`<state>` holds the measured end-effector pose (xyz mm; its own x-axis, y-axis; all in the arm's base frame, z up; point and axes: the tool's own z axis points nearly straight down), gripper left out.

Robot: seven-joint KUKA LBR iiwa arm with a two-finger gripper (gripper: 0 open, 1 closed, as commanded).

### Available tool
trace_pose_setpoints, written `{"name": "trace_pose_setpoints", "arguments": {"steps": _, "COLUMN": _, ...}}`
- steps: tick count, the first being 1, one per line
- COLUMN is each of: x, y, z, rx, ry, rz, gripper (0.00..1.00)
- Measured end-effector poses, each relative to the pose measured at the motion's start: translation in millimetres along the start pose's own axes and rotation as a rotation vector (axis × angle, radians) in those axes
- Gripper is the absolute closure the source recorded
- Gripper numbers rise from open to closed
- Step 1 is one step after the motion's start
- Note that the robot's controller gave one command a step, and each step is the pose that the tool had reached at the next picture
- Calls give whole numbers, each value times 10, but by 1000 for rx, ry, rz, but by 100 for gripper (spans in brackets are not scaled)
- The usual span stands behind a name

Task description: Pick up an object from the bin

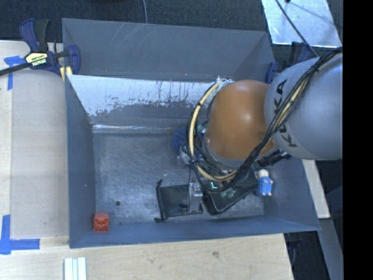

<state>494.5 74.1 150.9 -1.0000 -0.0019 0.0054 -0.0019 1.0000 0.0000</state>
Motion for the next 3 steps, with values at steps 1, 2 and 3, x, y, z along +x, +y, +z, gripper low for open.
{"name": "trace_pose_setpoints", "arguments": {"steps": 1, "x": 111, "y": 67, "z": 839, "rx": -1, "ry": -9, "rz": -2, "gripper": 0}}
{"name": "trace_pose_setpoints", "arguments": {"steps": 2, "x": 101, "y": 63, "z": 804, "rx": -1, "ry": -11, "rz": 1, "gripper": 100}}
{"name": "trace_pose_setpoints", "arguments": {"steps": 3, "x": 14, "y": -120, "z": 20, "rx": 0, "ry": -15, "rz": 3, "gripper": 100}}
